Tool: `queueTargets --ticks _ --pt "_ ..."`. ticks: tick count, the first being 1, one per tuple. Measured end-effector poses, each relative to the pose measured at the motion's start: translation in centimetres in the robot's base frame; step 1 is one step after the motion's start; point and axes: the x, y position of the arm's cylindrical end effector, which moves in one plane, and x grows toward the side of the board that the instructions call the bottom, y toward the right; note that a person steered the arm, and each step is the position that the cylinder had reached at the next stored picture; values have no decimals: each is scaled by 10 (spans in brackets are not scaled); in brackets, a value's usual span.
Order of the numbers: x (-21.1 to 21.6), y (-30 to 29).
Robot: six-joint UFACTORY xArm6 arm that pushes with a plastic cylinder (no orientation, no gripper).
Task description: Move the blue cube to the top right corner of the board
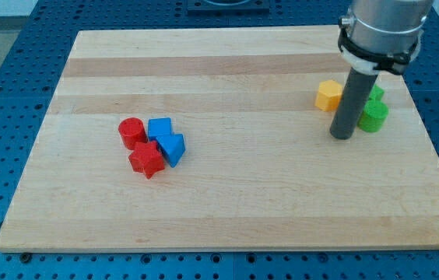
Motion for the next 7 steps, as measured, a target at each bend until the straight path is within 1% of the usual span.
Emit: queueTargets --ticks 1,3,4,5,6,7 --pt "10 -18" --pt "11 -21" --pt "37 -20" --pt "61 -58" --pt "85 -130" --pt "85 -203"
